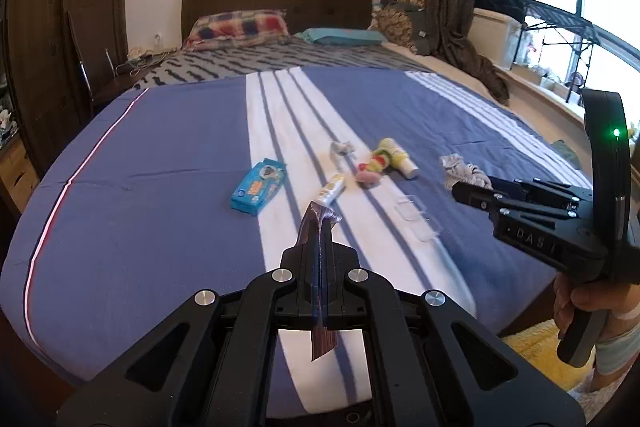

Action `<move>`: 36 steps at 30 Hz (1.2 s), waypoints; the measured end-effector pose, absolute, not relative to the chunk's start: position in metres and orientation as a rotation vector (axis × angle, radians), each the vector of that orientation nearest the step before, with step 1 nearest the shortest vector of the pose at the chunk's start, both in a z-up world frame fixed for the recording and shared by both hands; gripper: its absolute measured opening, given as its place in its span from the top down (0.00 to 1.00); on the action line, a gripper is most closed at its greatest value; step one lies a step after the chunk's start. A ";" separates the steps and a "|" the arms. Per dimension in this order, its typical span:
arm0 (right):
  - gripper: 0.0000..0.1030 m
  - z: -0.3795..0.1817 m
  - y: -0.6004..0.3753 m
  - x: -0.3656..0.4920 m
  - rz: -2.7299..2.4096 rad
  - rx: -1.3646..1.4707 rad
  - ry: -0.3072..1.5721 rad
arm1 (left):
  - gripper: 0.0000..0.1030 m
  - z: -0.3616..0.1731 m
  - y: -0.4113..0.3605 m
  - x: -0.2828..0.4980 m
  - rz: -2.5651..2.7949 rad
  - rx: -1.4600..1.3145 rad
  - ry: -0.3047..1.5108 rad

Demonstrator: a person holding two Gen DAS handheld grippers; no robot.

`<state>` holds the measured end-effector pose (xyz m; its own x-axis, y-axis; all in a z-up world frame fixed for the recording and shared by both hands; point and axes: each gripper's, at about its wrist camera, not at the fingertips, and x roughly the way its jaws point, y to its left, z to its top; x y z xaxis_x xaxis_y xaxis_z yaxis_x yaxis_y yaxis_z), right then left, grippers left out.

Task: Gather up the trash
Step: 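Carry the ribbon and grey cloth down into the bin and open both tools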

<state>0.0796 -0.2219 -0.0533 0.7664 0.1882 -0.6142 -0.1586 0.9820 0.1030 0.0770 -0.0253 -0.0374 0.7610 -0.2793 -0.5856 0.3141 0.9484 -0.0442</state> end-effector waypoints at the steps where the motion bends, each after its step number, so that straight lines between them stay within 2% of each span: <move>1: 0.71 -0.052 -0.222 0.072 0.191 0.047 0.665 | 1.00 -0.035 -0.026 0.072 -0.326 0.058 0.621; 9: 0.71 -0.040 -0.219 0.009 0.221 0.045 0.619 | 1.00 -0.009 -0.033 0.010 -0.359 0.068 0.551; 15: 0.71 -0.044 -0.212 -0.034 0.256 0.050 0.617 | 1.00 -0.017 -0.036 -0.029 -0.400 0.070 0.566; 25: 0.71 -0.097 -0.201 -0.067 0.288 0.055 0.744 | 1.00 -0.077 -0.033 -0.063 -0.438 0.062 0.703; 36: 0.71 -0.181 -0.191 -0.063 0.281 0.053 0.950 | 1.00 -0.171 -0.033 -0.045 -0.431 0.052 0.935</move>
